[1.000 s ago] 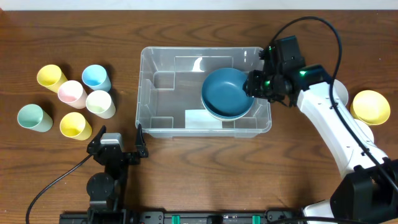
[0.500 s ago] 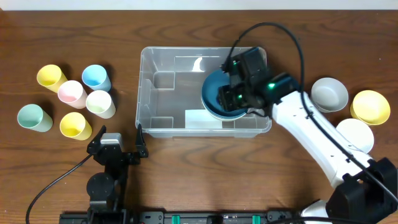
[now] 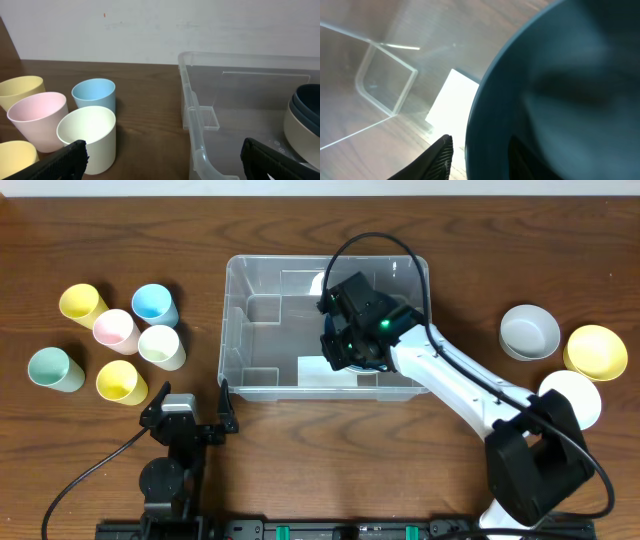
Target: Pack container
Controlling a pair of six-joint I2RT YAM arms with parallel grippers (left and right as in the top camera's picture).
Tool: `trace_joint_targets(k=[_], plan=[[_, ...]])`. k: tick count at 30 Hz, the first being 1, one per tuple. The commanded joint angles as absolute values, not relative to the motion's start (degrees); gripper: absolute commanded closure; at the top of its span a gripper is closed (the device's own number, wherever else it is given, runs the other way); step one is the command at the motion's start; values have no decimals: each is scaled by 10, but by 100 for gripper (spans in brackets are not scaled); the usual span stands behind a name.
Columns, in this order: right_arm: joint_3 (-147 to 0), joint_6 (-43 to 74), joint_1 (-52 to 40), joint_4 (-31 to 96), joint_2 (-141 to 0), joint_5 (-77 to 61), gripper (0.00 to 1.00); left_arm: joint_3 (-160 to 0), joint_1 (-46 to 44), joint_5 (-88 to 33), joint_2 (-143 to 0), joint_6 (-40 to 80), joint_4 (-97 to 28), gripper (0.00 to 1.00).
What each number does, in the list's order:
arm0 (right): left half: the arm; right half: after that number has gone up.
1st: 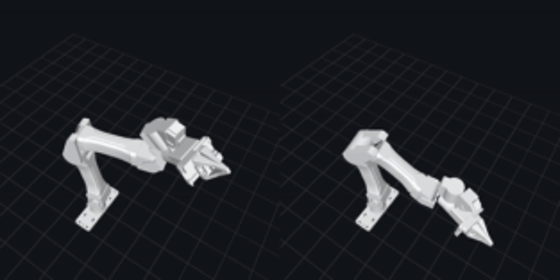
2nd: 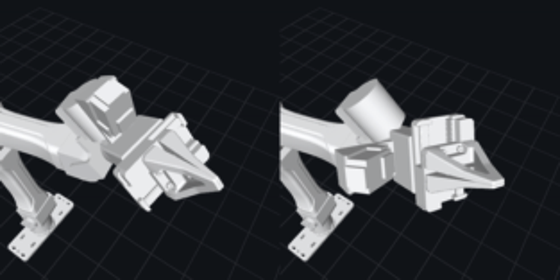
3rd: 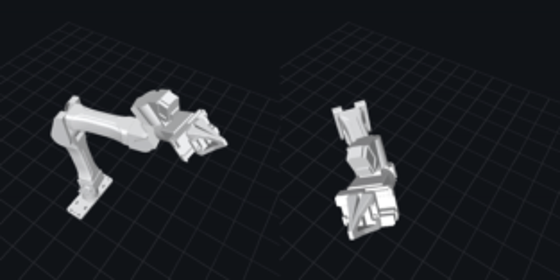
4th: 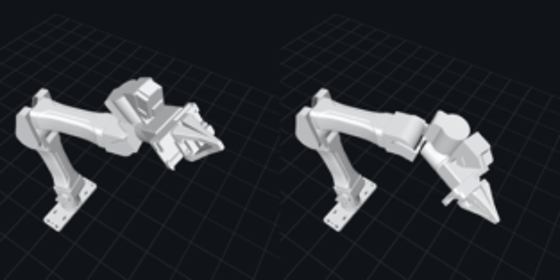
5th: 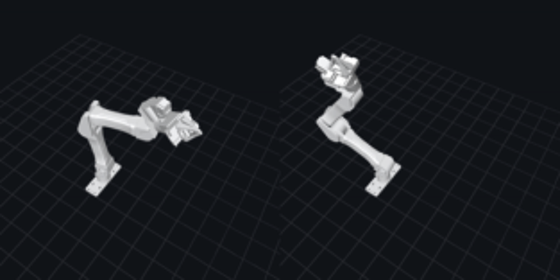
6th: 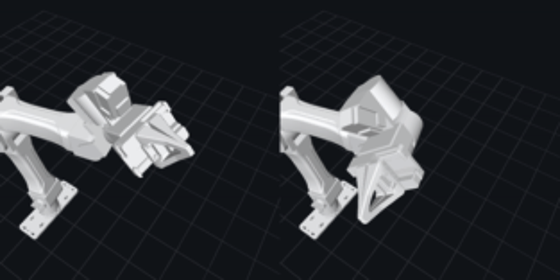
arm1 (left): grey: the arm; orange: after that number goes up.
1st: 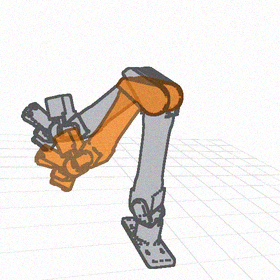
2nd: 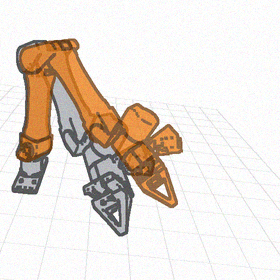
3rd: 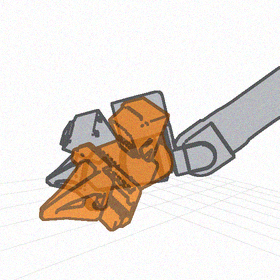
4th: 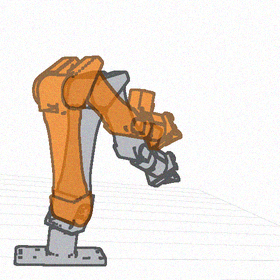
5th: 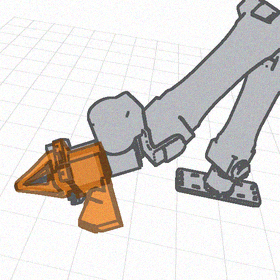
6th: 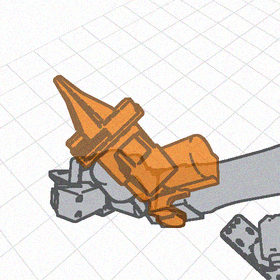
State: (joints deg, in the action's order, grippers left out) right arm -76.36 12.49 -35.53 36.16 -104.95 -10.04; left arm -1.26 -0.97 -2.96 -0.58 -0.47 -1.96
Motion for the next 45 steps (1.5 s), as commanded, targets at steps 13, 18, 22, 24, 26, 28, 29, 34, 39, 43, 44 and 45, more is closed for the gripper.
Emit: trace_joint_targets(k=[13,18,22,24,26,28,29,34,39,43,44,45], plan=[[-776,84,-357,383,-1051,-39,69,-2,-12,-23,-2,-13,-40,2],[-776,72,-356,397,-1051,-32,70,-2,-12,-23,-2,-13,-40,2],[-776,72,-356,398,-1051,-32,78,-2,-12,-23,-2,-13,-40,2],[-776,72,-356,398,-1051,-32,83,-2,-12,-23,-2,-13,-40,2],[-776,72,-356,398,-1051,-31,84,-2,-12,-23,-2,-13,-40,2],[-776,72,-356,396,-1051,-30,84,-2,-12,-23,-2,-13,-40,2],[-776,71,-356,396,-1051,-27,83,-2,-12,-23,-2,-13,-40,2],[-776,66,-356,388,-1051,-2,82,-2,-12,-23,-2,-13,-40,2],[-776,62,-356,376,-1051,13,80,-2,-12,-23,-2,-13,-40,2],[-776,59,-355,367,-1051,16,56,-2,-12,-23,-2,-13,-40,2],[-776,57,-355,366,-1051,18,56,-2,-12,-23,-2,-13,-40,2],[-776,55,-354,363,-1051,21,55,-2,-12,-23,-2,-13,-40,2]])
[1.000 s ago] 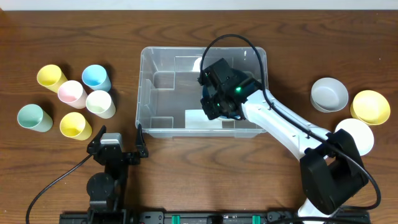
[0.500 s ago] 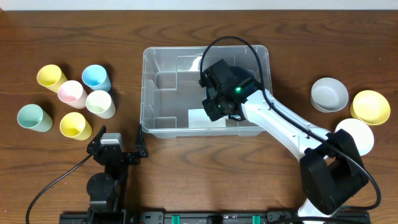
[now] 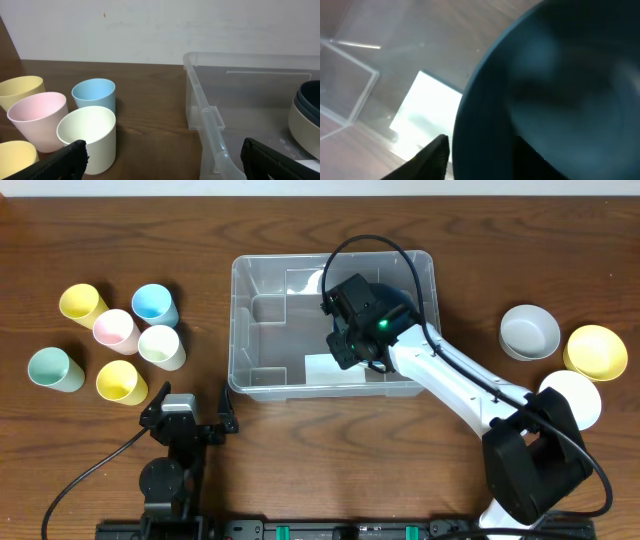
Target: Pack container
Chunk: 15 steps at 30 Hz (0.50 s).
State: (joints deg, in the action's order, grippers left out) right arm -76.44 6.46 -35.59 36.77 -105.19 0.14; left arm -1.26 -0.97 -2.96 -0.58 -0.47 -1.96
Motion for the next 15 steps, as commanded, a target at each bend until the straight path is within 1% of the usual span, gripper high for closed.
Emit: trace_joint_targets(k=[1,7,12,15], plan=[[-776,55,-352,362,-1051,24,55,-2,-12,-23,-2,-13,-40,2],[-776,50,-342,362,-1051,26,55,-2,-12,-23,-2,-13,-40,2],[-789,46,-342,367,-1051,26,40,-2,-12,-23,-2,-13,-40,2],[-815,46,-342,383,-1051,28,38,-2,-12,-23,-2,-13,-40,2]])
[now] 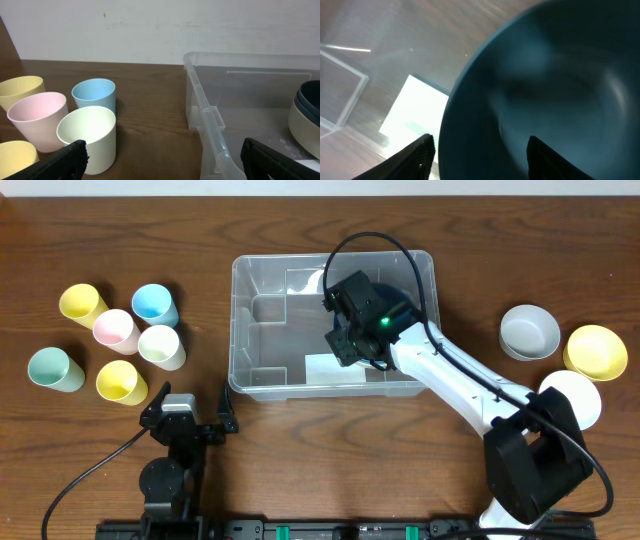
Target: Pack container
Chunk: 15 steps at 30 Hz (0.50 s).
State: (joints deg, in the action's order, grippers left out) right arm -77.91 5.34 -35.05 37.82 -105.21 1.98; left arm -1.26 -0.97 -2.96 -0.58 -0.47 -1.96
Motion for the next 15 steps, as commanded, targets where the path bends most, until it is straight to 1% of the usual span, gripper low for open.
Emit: trace_joint_targets(k=[1,5,7,9,12,14,15], plan=[[-824,46,-341,388,-1051,28,38,-2,-12,-23,-2,-13,-40,2],[-855,46,-334,405,-1051,28,37,-2,-12,-23,-2,-13,-40,2],[-859,52,-329,406,-1051,28,40,-2,-12,-23,-2,-13,-40,2],[-858,62,-319,408,-1051,28,50,-2,-12,-23,-2,-13,-40,2],[-856,80,-303,409,-1051,28,73,-2,-12,-23,-2,-13,-40,2],[-856,88,-292,409,-1051,27,85,-2,-12,-23,-2,-13,-40,2],[-856,90,-289,410,-1051,25,89,-2,-12,-23,-2,-13,-40,2]])
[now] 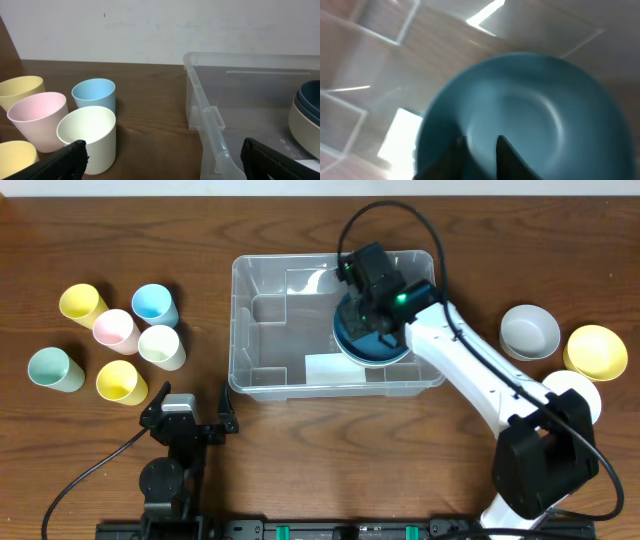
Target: Pack container
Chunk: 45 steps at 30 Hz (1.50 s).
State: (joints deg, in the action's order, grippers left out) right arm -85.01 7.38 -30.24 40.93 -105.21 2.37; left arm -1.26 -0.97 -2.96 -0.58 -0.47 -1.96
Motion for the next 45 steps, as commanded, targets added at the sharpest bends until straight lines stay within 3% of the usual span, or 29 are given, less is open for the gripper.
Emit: trace_joint_targets(k=[1,45], plan=[[-856,94,-285,411,-1051,23,92,-2,-12,-23,-2,-13,-40,2],[-850,98,-255,332,-1133,34,96,-2,-12,-23,-2,-13,-40,2]])
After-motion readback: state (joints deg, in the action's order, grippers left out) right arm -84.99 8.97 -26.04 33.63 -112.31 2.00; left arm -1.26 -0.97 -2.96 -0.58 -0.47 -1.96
